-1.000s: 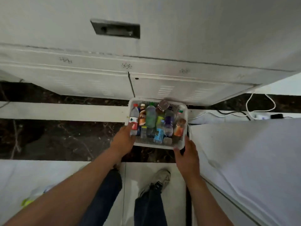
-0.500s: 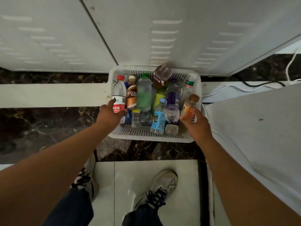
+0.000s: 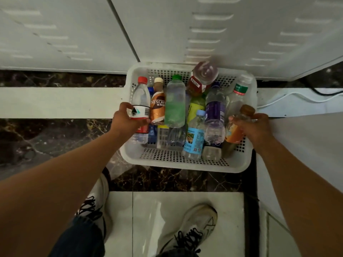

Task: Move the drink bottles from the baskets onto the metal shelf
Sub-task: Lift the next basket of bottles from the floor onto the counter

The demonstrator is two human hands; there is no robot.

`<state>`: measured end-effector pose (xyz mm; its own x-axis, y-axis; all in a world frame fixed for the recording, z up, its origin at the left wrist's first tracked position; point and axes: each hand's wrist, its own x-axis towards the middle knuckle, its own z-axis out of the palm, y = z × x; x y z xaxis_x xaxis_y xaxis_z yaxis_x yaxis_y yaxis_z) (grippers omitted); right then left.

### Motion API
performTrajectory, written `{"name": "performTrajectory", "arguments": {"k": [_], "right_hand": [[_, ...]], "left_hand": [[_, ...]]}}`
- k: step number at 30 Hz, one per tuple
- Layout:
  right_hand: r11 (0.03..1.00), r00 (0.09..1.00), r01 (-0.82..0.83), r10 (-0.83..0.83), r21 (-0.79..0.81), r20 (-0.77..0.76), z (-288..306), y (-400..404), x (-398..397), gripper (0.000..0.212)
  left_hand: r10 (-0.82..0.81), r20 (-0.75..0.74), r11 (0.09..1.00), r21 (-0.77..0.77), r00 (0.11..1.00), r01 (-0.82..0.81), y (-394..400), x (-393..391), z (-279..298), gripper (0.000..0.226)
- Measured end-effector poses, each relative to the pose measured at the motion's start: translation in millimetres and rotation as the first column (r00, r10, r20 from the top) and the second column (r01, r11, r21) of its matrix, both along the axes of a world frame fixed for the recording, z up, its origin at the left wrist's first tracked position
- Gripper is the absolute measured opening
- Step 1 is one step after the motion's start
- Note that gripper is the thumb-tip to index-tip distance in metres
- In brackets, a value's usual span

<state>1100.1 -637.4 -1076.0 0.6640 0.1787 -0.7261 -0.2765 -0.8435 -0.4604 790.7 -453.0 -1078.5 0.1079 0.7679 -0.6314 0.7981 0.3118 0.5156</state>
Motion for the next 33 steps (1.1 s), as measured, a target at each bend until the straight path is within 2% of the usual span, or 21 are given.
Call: {"name": "performTrajectory", "arguments": {"k": [5,8,10,13,15,17,21,25,26,29,33], "right_hand": [[0.999,1.0,0.025,-0.025,-0.023,-0.003,-0.9,1.6,-14.1,0.081],[1.0,1.0,-0.001,0.001,-0.004,0.015,-8.7,-8.0,-20.0,0.101],[1.0,0.999,-0.022,0.022,0.012,0.025,-17.9,-13.4,-21.1,0.105],[0.999,0.997,-0.051,0.05,0.018,0.055,-0.2,-1.3,-27.5,0.078],[0.999,0.998,-0.013,0.009,0.045,0.069,-3.2,2.4,-23.8,0.063],[0.997,0.997,0.019,-0.025,0.077,0.079,-7.2,5.8,-21.8,0.058],[0.996,0.995,0.031,-0.038,0.086,0.089,-9.2,4.9,-24.4,0.061],[0.994,0.993,0.04,-0.051,0.106,0.106,-3.6,2.5,-30.8,0.05],[0.994,0.994,0.028,-0.039,0.103,0.102,0.6,0.6,-34.2,0.054],[0.994,0.994,0.023,-0.034,0.109,0.1,14.8,-8.1,-46.8,0.081],[0.995,0.995,0.017,-0.027,0.098,0.1,71.6,-12.0,-70.7,0.087]], "left_hand": [[0.0,0.007,1.0,0.008,1.0,0.0,11.2,-13.7,-0.5,0.054],[-0.041,-0.028,0.999,-0.008,0.999,0.041,22.3,-24.7,0.4,0.056],[-0.073,-0.059,0.997,-0.016,0.996,0.072,26.5,-28.2,1.9,0.056],[-0.163,-0.105,0.985,0.032,0.981,0.167,29.8,-26.6,1.4,0.062],[-0.185,-0.111,0.98,0.049,0.976,0.191,34.2,-23.3,0.5,0.065],[-0.172,-0.102,0.984,0.031,0.98,0.176,39.5,-21.5,-1.8,0.065],[-0.24,-0.137,0.971,-0.038,0.961,0.237,49.5,-23.8,-4.6,0.061],[-0.28,-0.151,0.96,-0.051,0.948,0.275,55.5,-26.7,2.7,0.063],[-0.282,-0.147,0.96,-0.052,0.948,0.277,56.8,-27.9,8.1,0.063],[-0.279,-0.149,0.96,-0.052,0.949,0.274,59.5,-38.4,39.7,0.065],[-0.269,-0.18,0.962,-0.007,0.946,0.272,55.1,-62.7,108.4,0.061]]}}
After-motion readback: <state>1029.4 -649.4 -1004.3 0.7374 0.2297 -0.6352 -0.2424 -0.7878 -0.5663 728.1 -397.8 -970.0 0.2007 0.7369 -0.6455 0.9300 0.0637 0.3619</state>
